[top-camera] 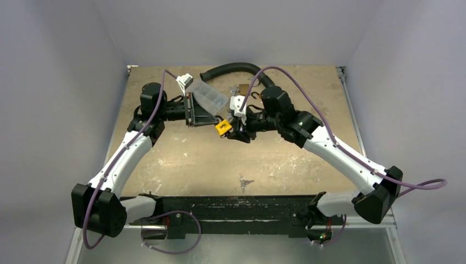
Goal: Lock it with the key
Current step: Adjust the lock.
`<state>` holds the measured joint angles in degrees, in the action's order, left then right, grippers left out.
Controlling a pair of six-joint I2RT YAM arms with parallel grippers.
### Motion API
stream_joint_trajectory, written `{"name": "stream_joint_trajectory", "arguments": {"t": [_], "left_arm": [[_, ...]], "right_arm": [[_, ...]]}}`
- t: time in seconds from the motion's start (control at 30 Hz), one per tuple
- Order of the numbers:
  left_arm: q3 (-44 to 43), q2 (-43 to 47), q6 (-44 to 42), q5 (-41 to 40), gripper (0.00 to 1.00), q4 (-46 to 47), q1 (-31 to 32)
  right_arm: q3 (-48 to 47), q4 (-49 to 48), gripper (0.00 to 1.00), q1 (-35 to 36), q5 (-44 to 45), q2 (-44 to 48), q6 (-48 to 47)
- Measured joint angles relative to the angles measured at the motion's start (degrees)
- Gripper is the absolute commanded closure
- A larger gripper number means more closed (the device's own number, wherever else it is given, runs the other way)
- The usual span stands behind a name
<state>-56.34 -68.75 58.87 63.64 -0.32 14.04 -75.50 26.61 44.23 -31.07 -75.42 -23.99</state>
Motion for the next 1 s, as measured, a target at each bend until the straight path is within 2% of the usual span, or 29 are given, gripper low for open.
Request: {"name": "stream_joint_trajectory", "arguments": {"t": [0.13,0.33,0.7,1.0], "left_arm": [[0.02,0.00,0.00,-0.39,1.00,-0.24,0.20],[0.59,0.00,0.00,-1.33,1.00,-0.22,0.39],[0.59,0.00,-0.02,-1.49,1.00,-0.26,0.90],[0.59,0.00,-0.35,-1.27,1.00,-0.57,1.14]], "right_arm": [[0.00,-0.07,0.49,0.00,0.00,-0.33,2.32],[0.00,-0.33,0.47,-0.17,-0.61,-1.46,5.88],[0.00,-0.57,0.33,-0.39,-1.92,-1.55,6.03],[0.00,-0.72,0.28,-0.39,-1.66,-1.55,5.90]]}}
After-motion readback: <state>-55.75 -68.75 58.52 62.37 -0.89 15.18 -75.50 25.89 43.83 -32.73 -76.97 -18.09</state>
